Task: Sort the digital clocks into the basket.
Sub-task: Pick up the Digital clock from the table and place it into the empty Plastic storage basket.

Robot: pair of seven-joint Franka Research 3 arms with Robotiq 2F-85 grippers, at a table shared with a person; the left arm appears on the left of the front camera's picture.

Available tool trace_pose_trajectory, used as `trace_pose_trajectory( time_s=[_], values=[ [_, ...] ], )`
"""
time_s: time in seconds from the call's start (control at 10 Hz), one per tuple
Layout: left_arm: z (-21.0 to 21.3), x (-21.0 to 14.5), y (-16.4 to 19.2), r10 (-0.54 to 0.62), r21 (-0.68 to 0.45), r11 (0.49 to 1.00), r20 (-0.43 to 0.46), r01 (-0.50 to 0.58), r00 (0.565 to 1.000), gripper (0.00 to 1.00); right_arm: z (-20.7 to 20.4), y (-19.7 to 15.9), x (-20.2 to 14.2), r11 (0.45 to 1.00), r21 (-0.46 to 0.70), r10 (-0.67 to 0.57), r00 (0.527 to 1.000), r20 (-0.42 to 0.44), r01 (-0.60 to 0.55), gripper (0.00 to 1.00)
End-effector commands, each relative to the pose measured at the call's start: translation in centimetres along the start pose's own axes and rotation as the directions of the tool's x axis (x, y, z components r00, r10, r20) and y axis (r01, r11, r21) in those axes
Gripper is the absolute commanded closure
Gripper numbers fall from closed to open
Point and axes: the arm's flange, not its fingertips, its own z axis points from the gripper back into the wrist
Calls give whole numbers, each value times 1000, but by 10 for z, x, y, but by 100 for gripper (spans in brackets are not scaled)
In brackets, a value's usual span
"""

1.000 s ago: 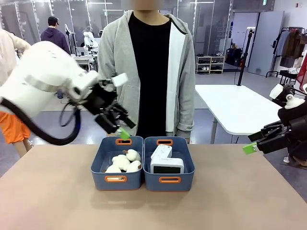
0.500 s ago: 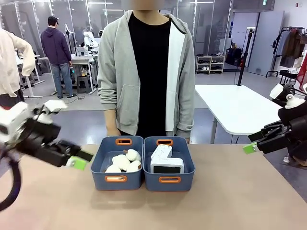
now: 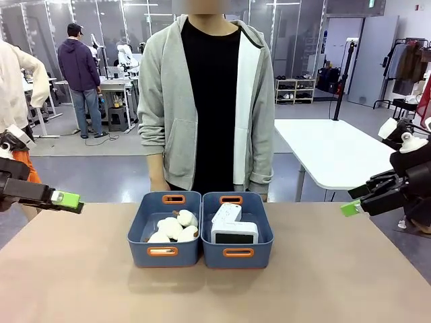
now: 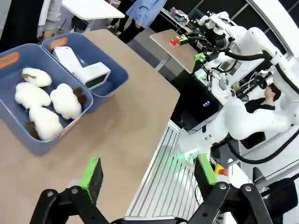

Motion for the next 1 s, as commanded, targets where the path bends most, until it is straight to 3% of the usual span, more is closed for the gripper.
trace_pose_trajectory(
  time_s=[0.0,0.9],
  values=[
    [-18,2,-5,-35,-44,998,-3,34,999,0,-1,0,-1,1000,-2,3,1000,-3,-3,3],
    [-18,2,-5,-35,-44,998,-3,34,999,0,-1,0,-1,1000,-2,3,1000,-3,-3,3]
  ],
)
